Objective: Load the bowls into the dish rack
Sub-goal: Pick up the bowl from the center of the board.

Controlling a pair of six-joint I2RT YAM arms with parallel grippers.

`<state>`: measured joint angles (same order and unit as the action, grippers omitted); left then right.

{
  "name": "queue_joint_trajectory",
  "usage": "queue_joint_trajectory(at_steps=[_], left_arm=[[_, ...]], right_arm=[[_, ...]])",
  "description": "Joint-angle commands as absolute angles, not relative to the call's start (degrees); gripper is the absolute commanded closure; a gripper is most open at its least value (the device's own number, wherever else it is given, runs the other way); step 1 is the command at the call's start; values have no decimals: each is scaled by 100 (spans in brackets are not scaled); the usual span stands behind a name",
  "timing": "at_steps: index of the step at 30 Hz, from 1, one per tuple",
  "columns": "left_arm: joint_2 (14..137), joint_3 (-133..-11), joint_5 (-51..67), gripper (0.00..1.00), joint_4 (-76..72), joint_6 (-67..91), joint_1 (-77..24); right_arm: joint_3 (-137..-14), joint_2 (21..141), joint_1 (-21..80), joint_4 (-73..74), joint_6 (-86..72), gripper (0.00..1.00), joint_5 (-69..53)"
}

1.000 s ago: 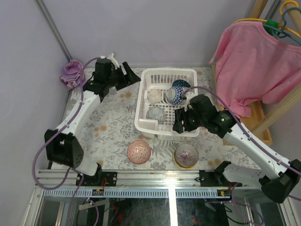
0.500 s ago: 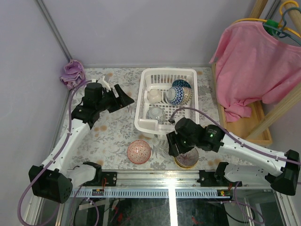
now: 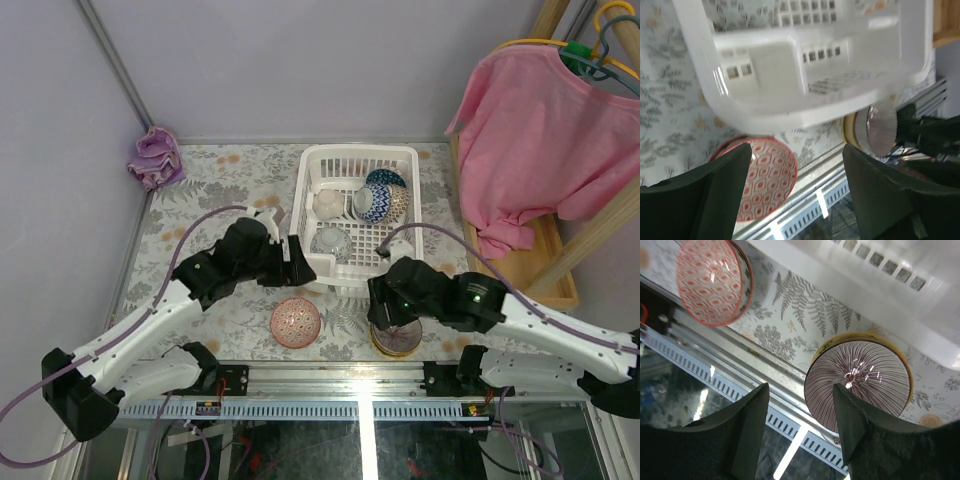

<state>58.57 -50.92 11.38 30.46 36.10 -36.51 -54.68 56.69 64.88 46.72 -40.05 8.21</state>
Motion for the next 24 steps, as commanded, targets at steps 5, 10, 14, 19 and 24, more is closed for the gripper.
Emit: queue_joint_trajectory(at_steps=[5,10,14,19,24], left_arm=[[4974,-4581,83,32,4349,4103,-4726],[4898,-4516,-197,35,4520,4436,-5245],[5031,-4355,-302,36,4380,4719,-5692],[5366,-4242,-447,36,4090,4968,-6223],[5381,-4217,-540,35,3938,5068,-6327]], right_arm=[[-6038,4416,6526,5078,-4437,39,1991],[-5967,4252,6527,5068,-4366,38,2235],[-6027,4396,6526,4946,-4141,35,2409],[-6056,4730,6513,4684,-3792,35,2094],[-5889,5602,6513,4608,-3578,40,888]])
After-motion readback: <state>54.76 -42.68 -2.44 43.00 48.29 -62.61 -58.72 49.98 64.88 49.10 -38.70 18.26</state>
